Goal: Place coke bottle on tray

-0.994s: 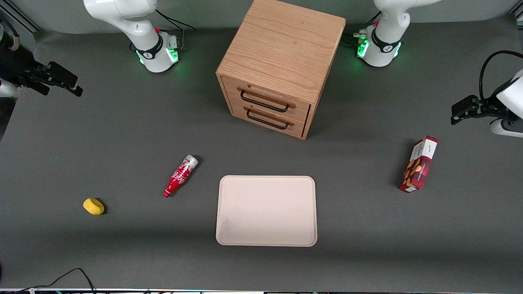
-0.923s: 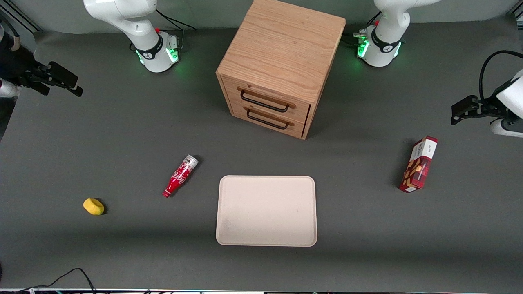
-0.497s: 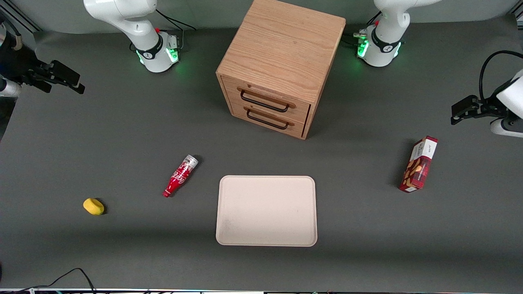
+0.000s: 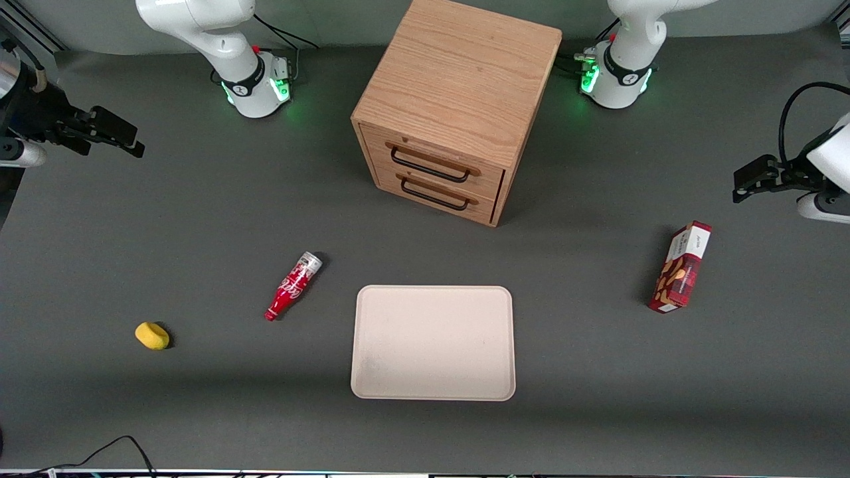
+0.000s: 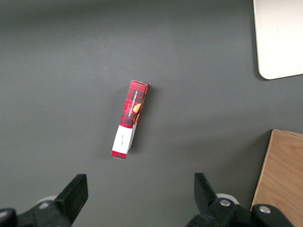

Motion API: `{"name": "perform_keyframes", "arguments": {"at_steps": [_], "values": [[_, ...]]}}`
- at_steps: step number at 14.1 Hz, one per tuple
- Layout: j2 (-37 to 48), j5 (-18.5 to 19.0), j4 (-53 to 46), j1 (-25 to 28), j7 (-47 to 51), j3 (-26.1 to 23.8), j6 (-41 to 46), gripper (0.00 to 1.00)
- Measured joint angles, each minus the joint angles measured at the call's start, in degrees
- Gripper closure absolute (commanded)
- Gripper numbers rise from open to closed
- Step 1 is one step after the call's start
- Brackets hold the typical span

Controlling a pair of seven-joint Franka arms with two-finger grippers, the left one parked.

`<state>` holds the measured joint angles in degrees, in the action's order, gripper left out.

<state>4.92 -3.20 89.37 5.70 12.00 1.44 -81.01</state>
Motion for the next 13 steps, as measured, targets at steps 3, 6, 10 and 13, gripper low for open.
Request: {"name": "perform_keyframes", "arguments": {"at_steps": [3,6,10,13], "values": [[-4.2,-0.6,-4.9,0.0,4.1,-1.4,0.0,0.0],[-9.6,-0.8,-6.7,0.2,15.6,-5.9,-1.0,0.0],[-19.6,-0.8,-5.3,0.6,30.9,-10.0,-7.1,0.0],[-25.4,0.1,1.6,0.6,35.1,-10.7,-19.0,0.0]]}}
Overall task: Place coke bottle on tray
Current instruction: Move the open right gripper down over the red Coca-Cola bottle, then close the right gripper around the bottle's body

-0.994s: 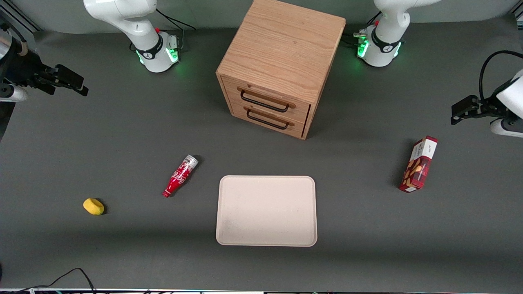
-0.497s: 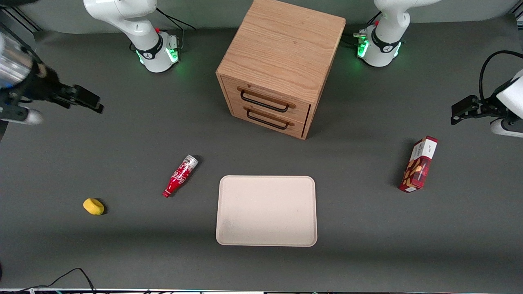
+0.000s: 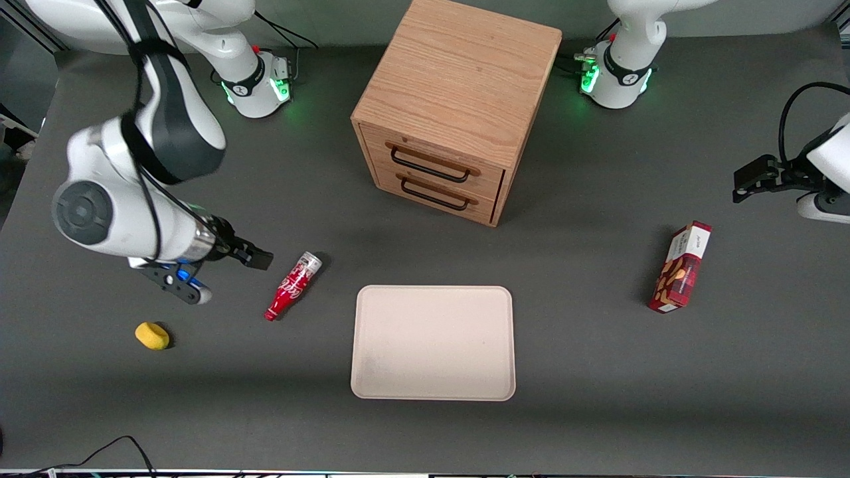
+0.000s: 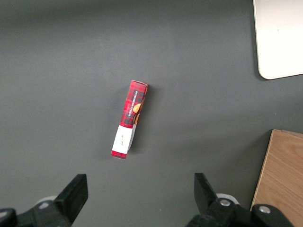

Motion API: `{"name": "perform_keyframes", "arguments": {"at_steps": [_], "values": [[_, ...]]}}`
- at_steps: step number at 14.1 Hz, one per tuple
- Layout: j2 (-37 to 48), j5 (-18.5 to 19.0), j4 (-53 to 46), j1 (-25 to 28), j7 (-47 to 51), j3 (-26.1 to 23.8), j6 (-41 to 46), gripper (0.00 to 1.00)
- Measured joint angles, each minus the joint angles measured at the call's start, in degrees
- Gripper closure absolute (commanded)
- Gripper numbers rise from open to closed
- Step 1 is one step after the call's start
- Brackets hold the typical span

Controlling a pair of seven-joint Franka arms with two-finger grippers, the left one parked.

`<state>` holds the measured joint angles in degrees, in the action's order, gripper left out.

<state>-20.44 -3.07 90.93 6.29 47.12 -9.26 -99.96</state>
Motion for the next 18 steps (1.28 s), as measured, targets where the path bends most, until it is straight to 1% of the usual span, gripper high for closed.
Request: {"name": "perform_keyframes", "arguments": {"at_steps": [3,5,7,10,15,16,17,18], "values": [[-4.5,1.9,5.3,-0.1,3.0,0.2,-9.4,0.0],[-7.7,2.2,7.8,-0.1,5.4,0.5,-16.9,0.0],[-10.3,2.4,9.4,-0.1,7.7,0.6,-22.4,0.0],[-12.5,2.5,11.3,-0.1,9.5,0.6,-28.6,0.0],[-14.6,2.5,15.3,-0.1,10.8,0.6,-36.1,0.0],[-14.7,2.5,16.3,-0.1,10.8,0.6,-37.5,0.29],[-14.9,2.6,17.0,-0.1,10.8,0.6,-38.2,0.71],[-15.0,3.3,17.3,-0.1,10.8,0.5,-38.5,1.0]]}}
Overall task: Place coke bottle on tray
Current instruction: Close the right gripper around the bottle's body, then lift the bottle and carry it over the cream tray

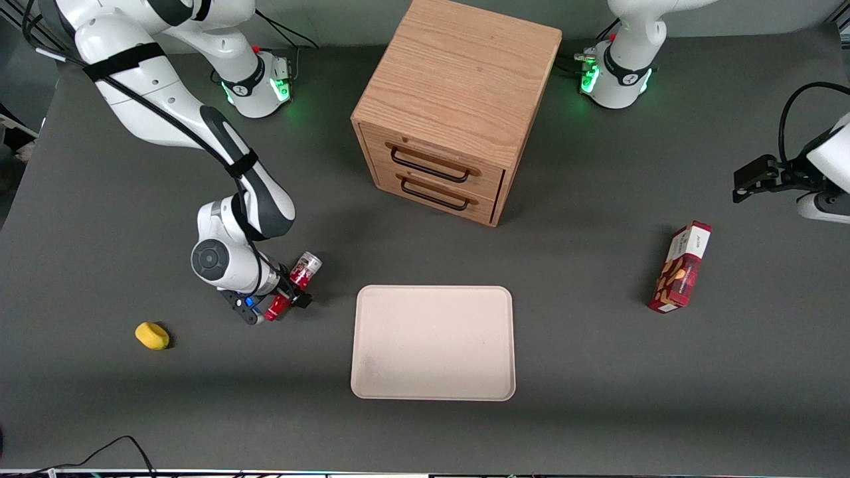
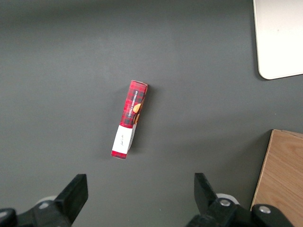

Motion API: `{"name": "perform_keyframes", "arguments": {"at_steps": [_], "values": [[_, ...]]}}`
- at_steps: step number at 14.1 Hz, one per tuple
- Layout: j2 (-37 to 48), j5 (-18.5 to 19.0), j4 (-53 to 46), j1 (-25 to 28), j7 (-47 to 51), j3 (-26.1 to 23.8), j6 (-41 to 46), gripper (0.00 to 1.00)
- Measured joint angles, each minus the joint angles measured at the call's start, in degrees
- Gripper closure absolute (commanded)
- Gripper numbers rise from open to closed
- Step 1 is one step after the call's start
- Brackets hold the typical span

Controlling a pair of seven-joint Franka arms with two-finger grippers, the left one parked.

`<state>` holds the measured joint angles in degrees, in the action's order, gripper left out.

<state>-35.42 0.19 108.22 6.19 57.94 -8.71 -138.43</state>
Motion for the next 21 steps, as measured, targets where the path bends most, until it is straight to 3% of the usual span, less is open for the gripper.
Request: {"name": "perform_keyframes", "arguments": {"at_steps": [3,9,18,21], "values": [[0.0,2.7,0.1,0.0,0.0,-0.2,0.0,1.0],[0.8,4.4,-1.0,0.0,-2.2,-0.5,1.5,1.0],[12.8,4.2,-19.8,-0.8,-24.1,0.0,35.7,1.0],[13.8,-1.0,-28.8,-0.5,-26.7,-0.4,40.8,1.0]]}}
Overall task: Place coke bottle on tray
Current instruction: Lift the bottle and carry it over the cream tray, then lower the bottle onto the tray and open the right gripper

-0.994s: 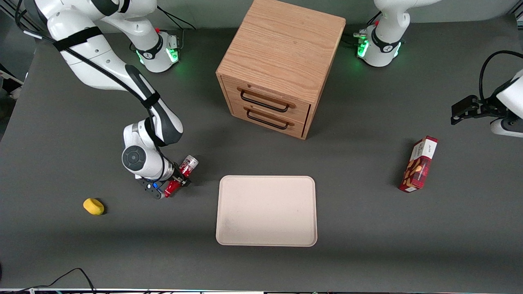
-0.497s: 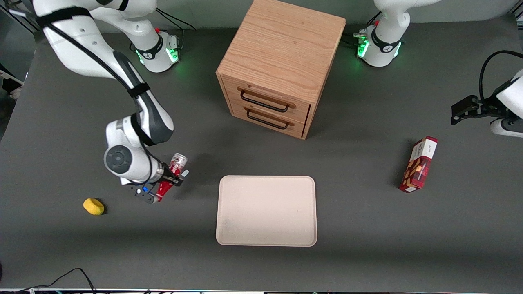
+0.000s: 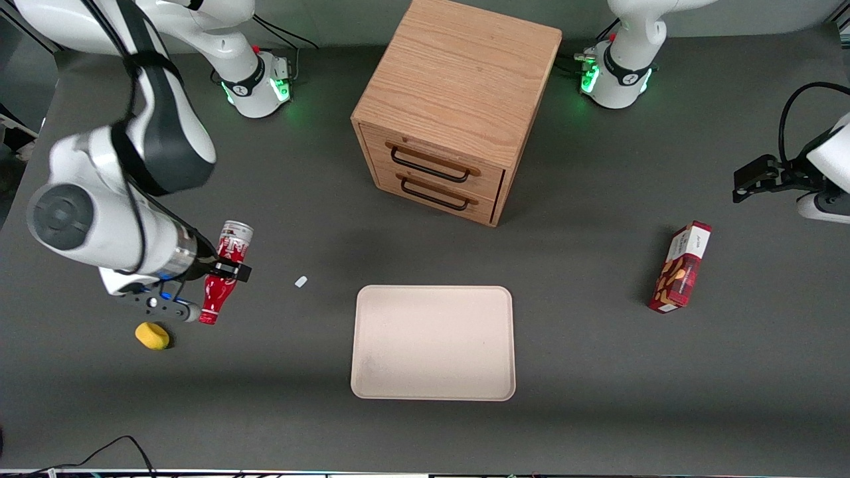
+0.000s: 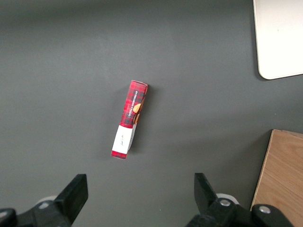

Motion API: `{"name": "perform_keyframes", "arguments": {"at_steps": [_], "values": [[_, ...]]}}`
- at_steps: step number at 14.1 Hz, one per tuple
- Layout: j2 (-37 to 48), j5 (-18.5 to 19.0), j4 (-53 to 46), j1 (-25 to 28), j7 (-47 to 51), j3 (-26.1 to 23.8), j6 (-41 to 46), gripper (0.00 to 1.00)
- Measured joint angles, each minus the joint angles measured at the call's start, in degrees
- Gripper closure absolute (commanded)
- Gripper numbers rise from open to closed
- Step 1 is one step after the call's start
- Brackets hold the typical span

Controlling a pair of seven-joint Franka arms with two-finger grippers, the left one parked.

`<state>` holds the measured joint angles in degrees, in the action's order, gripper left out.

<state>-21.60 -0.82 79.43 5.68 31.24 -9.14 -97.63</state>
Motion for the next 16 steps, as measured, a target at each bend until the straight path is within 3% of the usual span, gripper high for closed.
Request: {"name": "perform_keyframes", "arguments": {"at_steps": [4,7,12,16], "values": [[-3.9,-1.3,-7.3,0.8,-0.6,-5.1,-0.1,1.0],[-12.9,-1.3,-11.7,2.1,-0.5,-8.9,-7.6,1.0],[-28.1,-0.5,-13.0,4.1,-0.6,-9.2,-22.3,1.0],[-34.2,2.5,-13.8,5.1,-0.5,-9.2,-26.8,1.0]]}}
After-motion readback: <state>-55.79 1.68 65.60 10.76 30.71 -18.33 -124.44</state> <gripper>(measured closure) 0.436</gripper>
